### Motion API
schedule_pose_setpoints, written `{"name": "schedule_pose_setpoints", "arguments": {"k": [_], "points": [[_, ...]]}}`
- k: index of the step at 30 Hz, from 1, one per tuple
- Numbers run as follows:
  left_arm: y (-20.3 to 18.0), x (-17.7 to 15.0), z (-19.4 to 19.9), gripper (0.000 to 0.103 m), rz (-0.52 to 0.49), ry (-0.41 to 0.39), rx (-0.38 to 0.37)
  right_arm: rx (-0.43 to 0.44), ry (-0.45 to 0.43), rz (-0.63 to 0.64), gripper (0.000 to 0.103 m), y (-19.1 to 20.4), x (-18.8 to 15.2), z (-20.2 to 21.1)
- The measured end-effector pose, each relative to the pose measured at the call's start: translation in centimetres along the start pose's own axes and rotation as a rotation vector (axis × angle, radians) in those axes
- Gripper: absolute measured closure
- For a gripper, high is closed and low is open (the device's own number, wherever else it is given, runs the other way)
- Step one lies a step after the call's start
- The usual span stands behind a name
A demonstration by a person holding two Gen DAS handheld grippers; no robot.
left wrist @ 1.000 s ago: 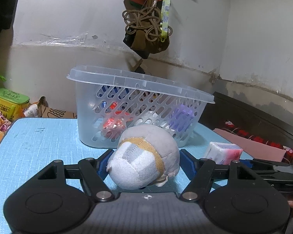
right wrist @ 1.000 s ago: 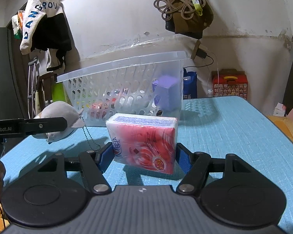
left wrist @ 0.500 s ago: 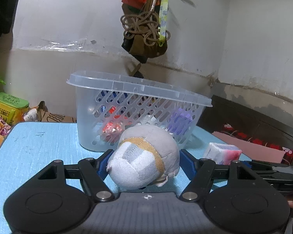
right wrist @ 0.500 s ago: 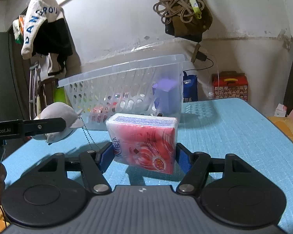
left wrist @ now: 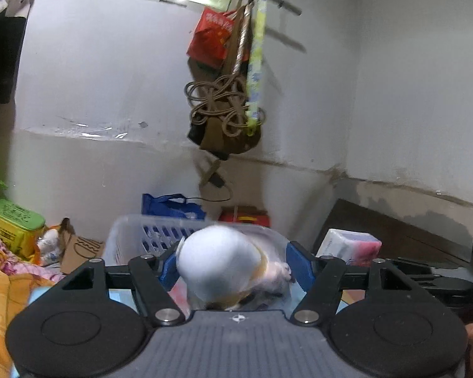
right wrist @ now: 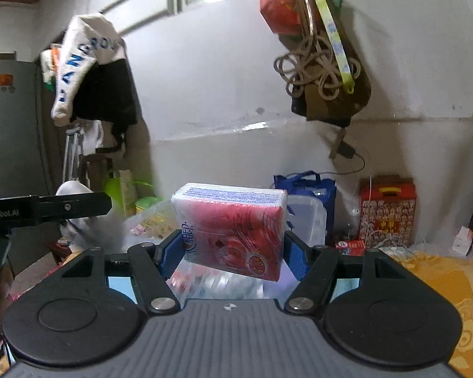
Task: Organize objects
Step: 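Carry the tissue pack and plush toy over the basket and release both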
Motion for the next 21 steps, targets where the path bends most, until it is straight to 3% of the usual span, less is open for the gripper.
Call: {"name": "schedule_pose_setpoints", "arguments": {"k": [1,5,8,12,13,14,16,19,21], "points": [[0.5,1.1,-0.9,0.045,0.006,0.011,0.017,-0.009,0.014,0.013,0.033,0.2,0.7,-1.0],[2.2,3.8,-4.6,0.046,0.003,0.094,0.071,-0.04,0.103,0.019,0.033,-0.2,2.2,-4.9],[3.7,3.4,-6.7,0.047,0.049,0.167,0.098,-0.039,0.156,-0.009,0.034,-0.7,1.8,-6.3],[3.3,1.0,-4.1,0.046,0.032,0.155,0.087,-0.036,0.153,-0.01,0.034,-1.4,0.8,-5.6],[3.0,0.2,-3.0,0.037,0.007,0.152,0.077,-0.036,0.154,-0.01,0.034,-1.7,0.8,-5.5],[2.6,-0.9,-1.9,0.022,-0.024,0.16,0.074,-0.037,0.156,-0.01,0.034,-1.9,0.7,-5.3],[3.0,-3.0,-0.4,0.01,-0.052,0.183,0.112,-0.034,0.164,-0.011,0.034,-2.2,0.5,-5.1],[4.9,-6.2,0.1,0.008,-0.028,0.246,0.145,-0.018,0.171,-0.016,0.034,-2.2,0.2,-4.5],[5.6,-8.1,-0.7,0.008,0.001,0.296,0.121,-0.001,0.17,-0.034,0.034,-2.2,-0.2,-3.8]]}}
Point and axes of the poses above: each gripper's, at about its wrist camera, not at the fingertips, and z roughly against the way its jaws point, y to its left, x to its top, the point moved 4 cm from there along -z, roughly the way its jaws point, and after that the axes turned 12 degrees about -x, right-handed, at the moved point
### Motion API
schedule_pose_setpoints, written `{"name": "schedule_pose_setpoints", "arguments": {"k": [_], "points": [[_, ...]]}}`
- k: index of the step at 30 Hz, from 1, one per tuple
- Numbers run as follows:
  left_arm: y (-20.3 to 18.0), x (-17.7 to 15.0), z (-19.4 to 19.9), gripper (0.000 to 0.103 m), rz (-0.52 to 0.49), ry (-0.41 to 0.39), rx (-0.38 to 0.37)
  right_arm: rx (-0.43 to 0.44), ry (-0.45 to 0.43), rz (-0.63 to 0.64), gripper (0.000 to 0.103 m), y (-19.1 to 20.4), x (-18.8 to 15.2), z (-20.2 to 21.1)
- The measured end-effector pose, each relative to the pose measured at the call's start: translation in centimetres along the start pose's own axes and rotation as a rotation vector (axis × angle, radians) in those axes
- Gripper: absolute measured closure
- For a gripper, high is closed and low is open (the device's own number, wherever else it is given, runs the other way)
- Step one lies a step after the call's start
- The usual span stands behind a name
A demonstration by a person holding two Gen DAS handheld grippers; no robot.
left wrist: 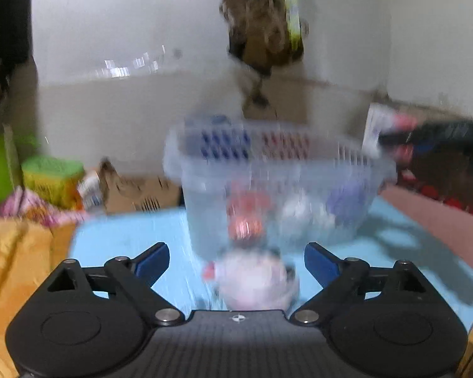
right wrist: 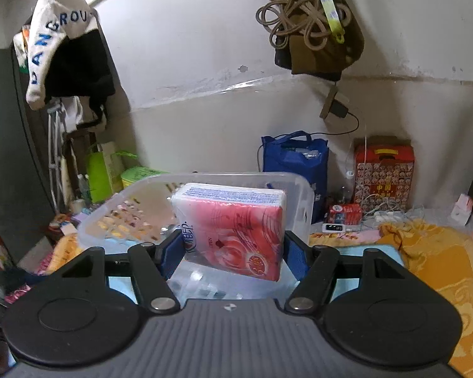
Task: Organize objects
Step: 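Carry the tissue pack and plush toy over the basket and release both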
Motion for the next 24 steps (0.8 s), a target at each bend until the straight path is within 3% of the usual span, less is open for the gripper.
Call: {"name": "schedule_pose_setpoints", "arguments": {"k": [5,7,9,10,11,12,15,19,24], "points": [[-0.5,-1.6,-4.0,0.001,-0.012,0.073,-0.041,0.024,-0.004,-0.014,0.034,-0.1,-1.6,2.0],[-0.9,-2.2,-5.3,0.0,-0.03,0.097,0.021,0.028,0.003,-0.005,0.034,-0.1,-1.9,2.4],[-0.8,-2.5,-5.9,0.002,-0.046,0.108,0.055,0.013,-0.003,0.018,0.034,-0.1,-2.2,2.8],[-0.8,-2.7,-5.9,0.005,-0.043,0.106,0.055,0.008,-0.005,0.031,0.034,-0.1,-2.2,2.9],[-0.8,-3.0,-5.9,0.016,-0.036,0.113,0.065,0.006,-0.004,0.036,0.034,-0.1,-2.3,2.9],[-0.6,-3.1,-5.6,0.016,-0.027,0.107,0.073,0.012,-0.001,0.035,0.034,-0.3,-2.3,2.9],[-0.1,-3.2,-4.7,0.017,0.012,0.045,0.017,0.019,0.002,0.034,0.034,-0.4,-2.4,2.7],[-1.3,-2.1,-1.5,0.017,-0.009,-0.061,-0.027,0.032,-0.014,0.017,0.034,-0.6,-2.3,3.1],[-3.6,4.1,2.8,0.017,-0.043,-0.2,-0.064,0.01,-0.047,0.054,0.034,0.7,0.4,2.9]]}}
Point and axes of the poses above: each gripper's, at about its wrist camera, not at the fingertips, and z roughly against the way its jaws point, y to its left, x to its top, the point moved 4 cm from there along -z, roughly the way its jaws point, and after that the axes turned 12 degrees about -x, right-handed, at the moved point
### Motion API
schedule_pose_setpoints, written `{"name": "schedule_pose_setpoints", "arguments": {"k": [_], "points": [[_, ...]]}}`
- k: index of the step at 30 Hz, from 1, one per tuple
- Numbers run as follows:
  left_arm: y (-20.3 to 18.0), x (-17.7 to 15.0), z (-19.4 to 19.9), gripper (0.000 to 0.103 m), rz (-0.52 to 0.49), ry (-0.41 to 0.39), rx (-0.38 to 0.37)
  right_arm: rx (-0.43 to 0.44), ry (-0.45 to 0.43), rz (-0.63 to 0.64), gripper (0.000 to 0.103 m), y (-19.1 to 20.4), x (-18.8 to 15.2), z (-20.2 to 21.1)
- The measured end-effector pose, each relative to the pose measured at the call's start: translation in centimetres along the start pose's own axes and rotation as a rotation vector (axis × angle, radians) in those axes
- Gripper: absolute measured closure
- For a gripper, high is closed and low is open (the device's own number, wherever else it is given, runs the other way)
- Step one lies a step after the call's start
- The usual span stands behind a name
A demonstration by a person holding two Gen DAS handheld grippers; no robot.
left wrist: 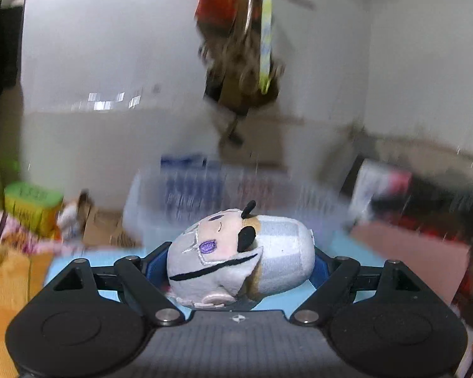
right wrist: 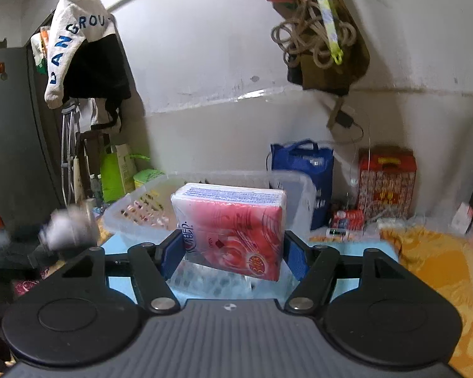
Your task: Organize objects
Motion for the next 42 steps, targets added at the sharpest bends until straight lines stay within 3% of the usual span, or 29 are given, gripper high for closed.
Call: {"name": "schedule_pose_setpoints", "arguments": {"k": [3,6,10,15,17,18,19,20,22,25,27,32,34,39,42], "points": [[0.0,5.4,-1.1,0.016,-0.006,-0.032,0.017,-0.068,-0.026,0.062,0.034,1.3,2.5,-1.3],[1.1,8.7,-4.8,0.016,0.019,0.022,0.06,-0.108,0.01,0.095,0.034,2.1,4.4,-4.0],[2.6,9.6,-9.3,0.016,0.085,0.115,0.106,-0.134,0.083,0.095,0.034,1.9,4.9,-7.7],[3.7,8.9,-11.4,0.016,0.11,0.134,0.132,-0.121,0.123,0.081,0.032,1.1,3.7,-10.2],[4.1,8.4,-12.1,0.013,0.117,0.138,0.132,-0.094,0.097,0.076,0.024,1.2,3.1,-10.4],[4.4,8.1,-12.3,0.012,0.113,0.139,0.15,-0.094,0.086,0.082,0.009,1.4,2.9,-10.1],[4.4,7.9,-12.3,0.007,0.104,0.126,0.178,-0.111,0.065,0.088,0.0,1.5,2.7,-9.8],[4.3,7.8,-11.8,0.0,0.094,0.11,0.195,-0.134,0.026,0.095,0.0,1.5,2.7,-9.5],[4.2,7.6,-11.2,0.0,0.069,0.085,0.214,-0.147,-0.021,0.117,0.0,1.5,2.7,-8.8],[3.9,7.5,-9.7,0.0,0.053,0.02,0.267,-0.121,-0.011,0.078,0.0,0.8,2.8,-8.0],[3.4,7.3,-8.6,0.0,0.06,0.0,0.256,-0.101,-0.029,0.044,0.0,0.5,2.7,-6.9],[1.6,5.5,-5.8,0.0,0.028,0.041,0.205,-0.044,-0.031,0.003,0.0,0.4,1.2,-3.0],[0.7,4.3,-4.2,0.0,0.018,0.045,0.212,-0.058,-0.012,-0.007,0.0,0.6,-0.1,-1.6],[-0.8,0.7,-0.5,0.0,0.069,0.04,0.144,-0.147,-0.011,-0.054,0.0,1.0,-4.2,1.9],[-1.5,-1.1,0.4,0.0,0.083,0.071,0.145,-0.13,-0.036,-0.104,0.0,0.8,-5.5,3.1]]}}
Point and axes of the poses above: each gripper's, at about its wrist camera, not at the fingertips, and z roughly against the way its jaws point, y to its left, x to its top, the point moved 4 cm from there along -z, roughly the way its jaws point, and after that the axes turned 12 degrees about -x, right-handed, at the moved point
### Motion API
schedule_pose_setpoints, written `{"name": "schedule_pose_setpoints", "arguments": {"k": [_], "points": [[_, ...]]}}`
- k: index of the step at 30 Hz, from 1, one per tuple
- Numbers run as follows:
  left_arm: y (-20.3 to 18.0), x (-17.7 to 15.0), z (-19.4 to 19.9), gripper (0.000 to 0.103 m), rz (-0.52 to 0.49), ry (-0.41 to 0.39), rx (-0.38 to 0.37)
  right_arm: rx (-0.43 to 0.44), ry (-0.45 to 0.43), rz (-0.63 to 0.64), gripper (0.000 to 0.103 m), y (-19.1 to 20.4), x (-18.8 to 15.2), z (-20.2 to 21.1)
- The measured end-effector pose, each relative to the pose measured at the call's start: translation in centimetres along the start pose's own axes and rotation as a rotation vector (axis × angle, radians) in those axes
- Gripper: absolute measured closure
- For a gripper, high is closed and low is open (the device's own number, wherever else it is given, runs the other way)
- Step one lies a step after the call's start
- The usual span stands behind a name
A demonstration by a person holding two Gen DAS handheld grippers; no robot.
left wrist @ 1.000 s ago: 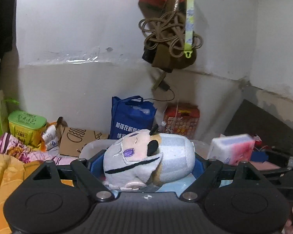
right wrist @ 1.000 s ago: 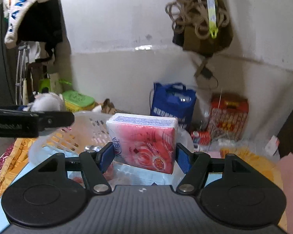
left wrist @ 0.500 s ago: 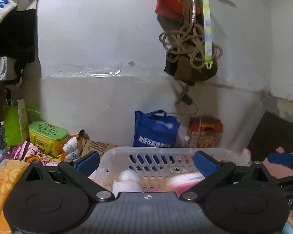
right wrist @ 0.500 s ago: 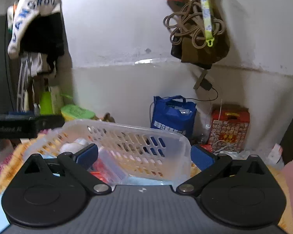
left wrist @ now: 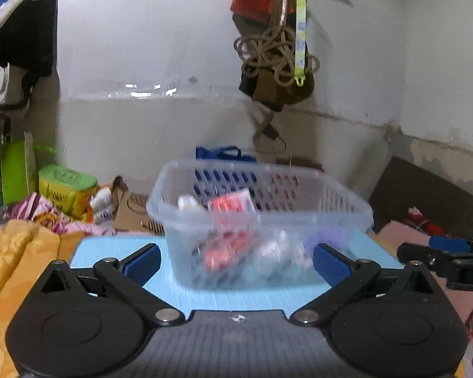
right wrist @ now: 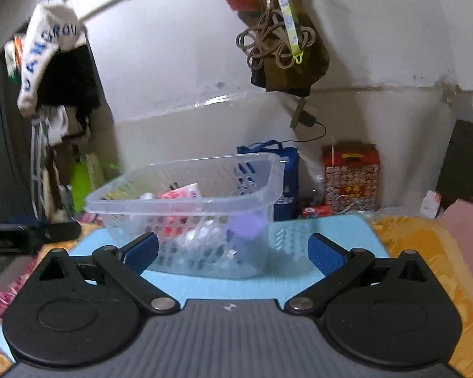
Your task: Organize objects
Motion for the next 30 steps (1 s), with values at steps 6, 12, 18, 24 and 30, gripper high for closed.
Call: {"name": "schedule_pose_setpoints", "arguments": {"k": [6,12,18,24,30], "points": [[-0.3,-1.0,0.1,0.0,0.004,0.041,-0.005,0.021,0.132,0.01,0.0,-0.6,0.2,-0.6],[-0.5,-0.9,0.2,0.0,-0.005,0.065,0.009,0.013,0.219,-0.047,0.0,-1.4,0.1,-1.4],[-1.1,-1.3,0.7,0.0,-0.01,0.071,0.015,0.025,0.188,-0.04,0.0,-1.1,0.3,0.0],[-2.1,-0.8,1.5,0.0,-0.029,0.063,0.029,0.03,0.178,-0.021,0.0,-0.2,1.7,1.0],[-3.6,1.2,2.9,0.0,-0.051,0.06,0.049,-0.003,0.157,0.058,0.0,1.4,3.5,3.2]]}}
Point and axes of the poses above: each gripper's, at about its wrist camera, not at the fingertips, and z roughly against the way its jaws point, y to its left, x to its top, the point moved 4 cm from there along -z, roughly the way its jaws point, and after that the axes turned 12 degrees about -x, right-handed, at the moved point
